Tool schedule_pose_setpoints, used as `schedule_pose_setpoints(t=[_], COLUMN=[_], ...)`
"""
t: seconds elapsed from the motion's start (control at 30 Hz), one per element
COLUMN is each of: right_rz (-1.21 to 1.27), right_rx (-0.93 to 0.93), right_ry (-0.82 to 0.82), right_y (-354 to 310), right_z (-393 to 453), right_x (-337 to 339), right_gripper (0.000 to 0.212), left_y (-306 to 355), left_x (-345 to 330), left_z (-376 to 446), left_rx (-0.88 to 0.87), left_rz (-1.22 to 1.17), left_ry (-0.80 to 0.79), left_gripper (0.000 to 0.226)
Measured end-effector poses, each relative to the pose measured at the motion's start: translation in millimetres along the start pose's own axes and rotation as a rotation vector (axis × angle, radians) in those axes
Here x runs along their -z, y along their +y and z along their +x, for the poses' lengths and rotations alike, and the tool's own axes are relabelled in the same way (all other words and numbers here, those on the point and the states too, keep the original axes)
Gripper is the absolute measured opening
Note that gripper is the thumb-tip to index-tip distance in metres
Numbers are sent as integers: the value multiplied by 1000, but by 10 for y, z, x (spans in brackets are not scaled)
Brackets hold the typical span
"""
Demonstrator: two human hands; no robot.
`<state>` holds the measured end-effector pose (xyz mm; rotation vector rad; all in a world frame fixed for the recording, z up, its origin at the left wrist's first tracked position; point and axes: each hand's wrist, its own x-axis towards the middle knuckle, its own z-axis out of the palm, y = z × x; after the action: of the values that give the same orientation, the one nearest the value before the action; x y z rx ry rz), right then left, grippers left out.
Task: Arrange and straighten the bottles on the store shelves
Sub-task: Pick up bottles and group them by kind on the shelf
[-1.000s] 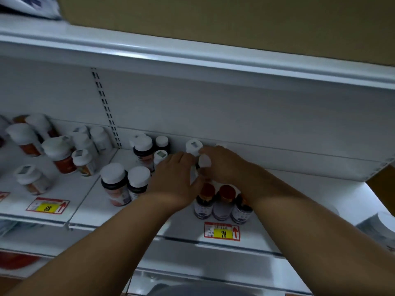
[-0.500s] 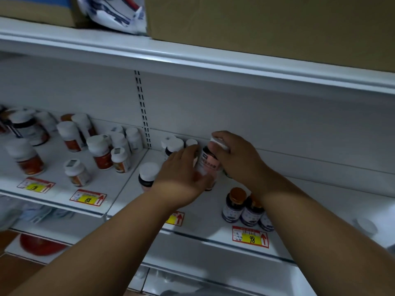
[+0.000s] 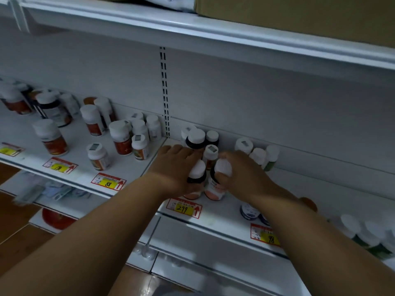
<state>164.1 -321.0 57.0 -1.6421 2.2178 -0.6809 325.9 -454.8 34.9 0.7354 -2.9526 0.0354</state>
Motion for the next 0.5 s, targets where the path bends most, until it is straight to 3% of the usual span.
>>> schedule_pose_setpoints(t=[0.17, 0.33, 0.5], right_rz=[-88, -108, -43], right_rx=[-8, -61, -189], right_ry=[-59, -72, -55], right_y=[-23, -80, -223], right_z=[42, 38, 10], right_x=[-208, -250, -209], right_gripper=[32, 41, 42], left_y=[-34, -48, -20], left_x=[-14, -19, 21], left_z=[28, 21, 26], left_rx=[-30, -43, -38], left_rz=[104, 127, 50], left_ry=[15, 17, 6], left_gripper=[85, 90, 73])
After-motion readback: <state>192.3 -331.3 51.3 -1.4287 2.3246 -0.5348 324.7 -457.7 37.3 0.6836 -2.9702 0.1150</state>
